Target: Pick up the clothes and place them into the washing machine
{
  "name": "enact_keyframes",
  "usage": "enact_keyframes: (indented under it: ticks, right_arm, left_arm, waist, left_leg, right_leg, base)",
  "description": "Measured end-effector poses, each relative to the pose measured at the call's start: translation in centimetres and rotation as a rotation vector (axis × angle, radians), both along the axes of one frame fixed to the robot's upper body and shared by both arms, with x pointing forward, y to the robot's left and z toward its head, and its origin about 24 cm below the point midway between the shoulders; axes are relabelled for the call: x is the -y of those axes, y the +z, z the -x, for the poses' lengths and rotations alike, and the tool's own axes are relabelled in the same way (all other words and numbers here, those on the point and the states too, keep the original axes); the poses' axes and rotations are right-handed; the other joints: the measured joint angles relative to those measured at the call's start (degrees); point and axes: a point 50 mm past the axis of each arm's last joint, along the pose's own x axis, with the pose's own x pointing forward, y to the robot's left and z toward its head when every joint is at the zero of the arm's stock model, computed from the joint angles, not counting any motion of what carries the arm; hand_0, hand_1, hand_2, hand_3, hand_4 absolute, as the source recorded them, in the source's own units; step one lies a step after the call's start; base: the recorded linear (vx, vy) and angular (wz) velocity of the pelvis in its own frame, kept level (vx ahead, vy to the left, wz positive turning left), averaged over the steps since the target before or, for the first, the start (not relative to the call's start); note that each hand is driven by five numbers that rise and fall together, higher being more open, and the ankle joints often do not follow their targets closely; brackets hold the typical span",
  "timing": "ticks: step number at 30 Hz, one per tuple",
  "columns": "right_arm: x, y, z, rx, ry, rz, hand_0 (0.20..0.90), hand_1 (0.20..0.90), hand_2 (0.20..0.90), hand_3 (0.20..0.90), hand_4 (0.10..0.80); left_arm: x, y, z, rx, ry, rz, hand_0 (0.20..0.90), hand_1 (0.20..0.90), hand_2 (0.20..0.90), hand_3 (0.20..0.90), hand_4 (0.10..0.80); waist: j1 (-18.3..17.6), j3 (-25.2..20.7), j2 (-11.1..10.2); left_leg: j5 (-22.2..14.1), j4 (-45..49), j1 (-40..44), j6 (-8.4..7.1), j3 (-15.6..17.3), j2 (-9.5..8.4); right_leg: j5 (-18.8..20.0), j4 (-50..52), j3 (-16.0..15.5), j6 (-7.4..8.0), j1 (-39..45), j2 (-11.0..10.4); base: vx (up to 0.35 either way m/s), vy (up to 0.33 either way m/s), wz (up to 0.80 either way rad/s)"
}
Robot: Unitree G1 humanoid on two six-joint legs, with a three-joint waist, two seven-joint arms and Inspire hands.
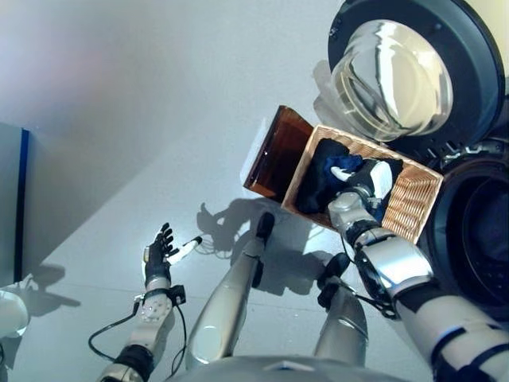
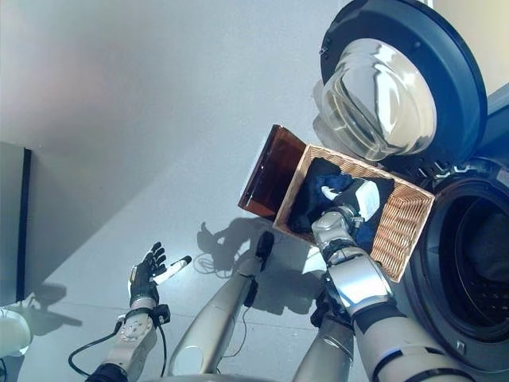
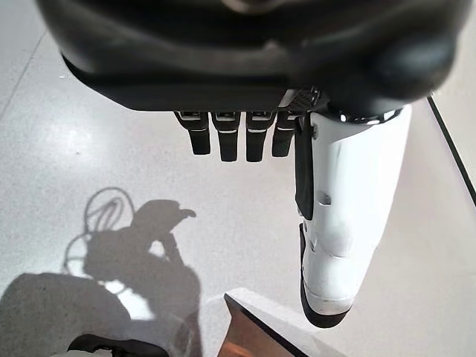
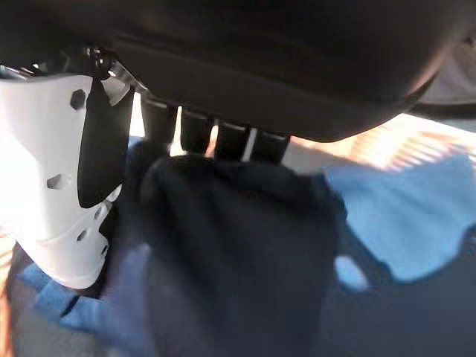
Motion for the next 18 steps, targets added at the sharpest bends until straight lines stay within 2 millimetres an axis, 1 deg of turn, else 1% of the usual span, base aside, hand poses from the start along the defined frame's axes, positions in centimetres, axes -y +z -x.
enact_keyframes:
  ticks: [2,4,7,10,12,14,15,16,18]
  right_arm:
    - [0.8,-0.1,0.3,-0.011,-0.026,0.005,0.2,0.2,0.2,0.2,0.3]
    - [1.2,-0.1,0.4,-0.018,-0.036,0.011,0.2,0.2,0.2,0.2,0.3]
    - [1.8,-0.1,0.6,-0.014,-0.063,-0.004,0.2,0.2,0.2,0.2,0.3]
    - [1.9,-0.1,0.6,-0.013,-0.067,-0.007,0.2,0.2,0.2,0.2,0.3]
    - [2.3,0.0,0.6,-0.005,-0.082,-0.021,0.2,0.2,0.2,0.2,0.3]
    - [2.7,0.1,0.7,0.004,-0.101,-0.056,0.2,0.2,0.2,0.2,0.3]
    - [3.0,0.0,0.8,0.016,-0.118,-0.086,0.2,0.2,0.2,0.2,0.3]
    - [3.1,0.0,0.9,0.034,-0.13,-0.115,0.2,0.2,0.2,0.2,0.3]
    - [2.9,0.2,0.7,0.13,-0.137,-0.193,0.2,0.2,0.2,0.2,0.3]
  left_arm:
    - [-0.2,0.0,0.3,-0.003,0.0,-0.003,0.9,0.9,0.9,0.9,0.8]
    - [-0.6,0.0,0.4,-0.005,0.011,-0.01,0.9,0.9,0.9,0.9,0.8]
    - [-0.7,0.0,0.4,-0.003,0.012,-0.011,0.9,0.9,0.9,0.9,0.8]
    - [-0.7,0.0,0.4,-0.002,0.003,-0.01,0.9,0.9,0.9,0.9,0.8]
    - [-0.6,0.0,0.4,-0.002,-0.006,-0.006,0.9,0.9,0.9,0.9,0.8]
    - [-0.7,-0.1,0.5,-0.008,-0.009,-0.005,0.9,0.9,0.9,0.9,0.8]
    - [-0.7,-0.2,0.5,-0.016,-0.008,-0.006,0.9,0.9,0.9,0.9,0.8]
    - [-0.8,-0.3,0.6,-0.022,-0.006,-0.006,0.9,0.9,0.9,0.9,0.8]
    - [-1.1,-0.6,1.0,-0.04,0.0,-0.006,0.9,0.9,0.9,0.9,0.8]
  waist:
    - [0.2,0.3,0.6]
    - [0.5,0.5,0.9]
    - [0.2,0.6,1.9]
    - [-0.1,0.6,2.0]
    - [0.0,0.5,2.0]
    - [-0.2,0.5,2.3]
    - [-0.9,0.5,2.5]
    - [-0.5,0.4,2.6]
    - [-2.3,0.3,2.7]
  left_leg:
    - [0.0,-0.5,1.5,-0.01,0.4,-0.09]
    - [0.0,-1.0,2.7,0.0,1.0,-0.11]
    - [0.0,-0.9,3.3,0.0,1.2,-0.06]
    - [0.0,-1.0,3.8,0.01,1.5,-0.03]
    - [-0.2,-1.1,4.5,0.16,2.4,-0.01]
    - [-0.2,-1.9,6.2,0.24,3.1,0.0]
    - [-0.2,-2.2,7.5,0.23,3.4,0.1]
    - [-0.2,-2.5,8.1,0.24,3.4,0.09]
    - [-0.3,-3.0,10.3,0.42,4.0,0.23]
  right_leg:
    - [-0.1,-0.1,0.2,-0.02,1.2,-0.2]
    - [-0.3,-0.2,0.9,0.0,1.4,-0.4]
    - [-0.3,0.0,1.1,-0.04,1.9,-0.4]
    - [-0.3,0.0,1.6,-0.07,2.0,-0.4]
    - [-0.3,0.0,2.5,-0.06,2.2,-0.4]
    - [-0.2,-0.5,3.2,0.06,3.3,-0.4]
    - [-0.1,-1.1,3.4,0.17,4.5,-0.2]
    - [0.0,-1.3,3.6,0.31,5.1,-0.1]
    - [0.4,-2.4,3.8,0.46,7.0,0.0]
  base:
    - [-0.001,0.029,-0.08]
    - [-0.006,0.016,-0.13]
    - [0.005,0.008,-0.03]
    - [0.007,0.007,-0.06]
    - [0.014,-0.017,-0.15]
    - [0.041,-0.033,-0.17]
    - [0.046,-0.022,-0.11]
    - [-0.057,0.027,-0.12]
    - [-0.074,0.023,-0.17]
